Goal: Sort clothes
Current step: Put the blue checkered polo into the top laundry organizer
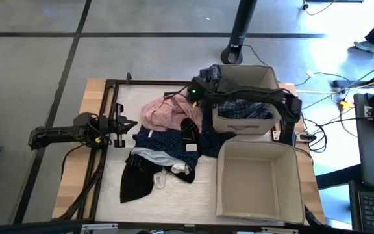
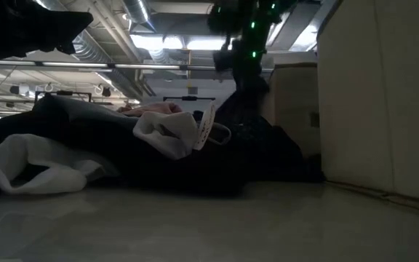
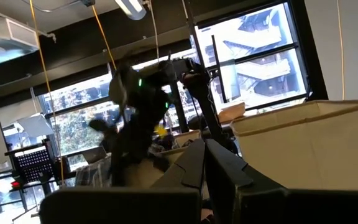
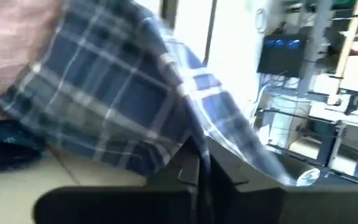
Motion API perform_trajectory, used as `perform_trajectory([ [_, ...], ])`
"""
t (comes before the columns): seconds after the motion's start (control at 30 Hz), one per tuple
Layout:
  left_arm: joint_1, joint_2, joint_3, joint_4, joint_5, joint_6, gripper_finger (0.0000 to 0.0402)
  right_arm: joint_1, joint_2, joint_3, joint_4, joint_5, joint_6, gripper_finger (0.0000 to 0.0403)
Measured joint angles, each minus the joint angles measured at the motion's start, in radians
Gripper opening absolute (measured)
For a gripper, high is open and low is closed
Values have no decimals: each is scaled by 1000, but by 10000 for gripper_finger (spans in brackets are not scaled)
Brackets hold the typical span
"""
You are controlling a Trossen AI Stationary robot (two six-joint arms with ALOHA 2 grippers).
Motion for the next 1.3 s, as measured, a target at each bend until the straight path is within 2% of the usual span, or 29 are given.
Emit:
perform_trajectory([
  [0.1, 0, 0, 0, 0, 0, 8, 5, 13, -43, 51, -18, 26, -3, 24],
  [0.23, 0, 0, 0, 0, 0, 7, 5, 31, -116, 137, -54, 78, -27, 6],
  [0.5, 0, 0, 0, 0, 0, 3, 5, 46, -263, 336, -246, 208, -33, 10],
  [0.7, 0, 0, 0, 0, 0, 3, 5, 38, -380, 387, -391, 243, 62, 6],
  [0.83, 0, 0, 0, 0, 0, 3, 5, 25, -421, 386, -567, 229, 218, 11],
  [0.93, 0, 0, 0, 0, 0, 3, 5, 3, -428, 362, -702, 228, 343, 10],
  [1.13, 0, 0, 0, 0, 0, 3, 5, -10, -450, 163, -632, 184, 395, 12],
  [1.3, 0, 0, 0, 0, 0, 3, 5, -80, -443, -45, -579, 171, 400, 14],
])
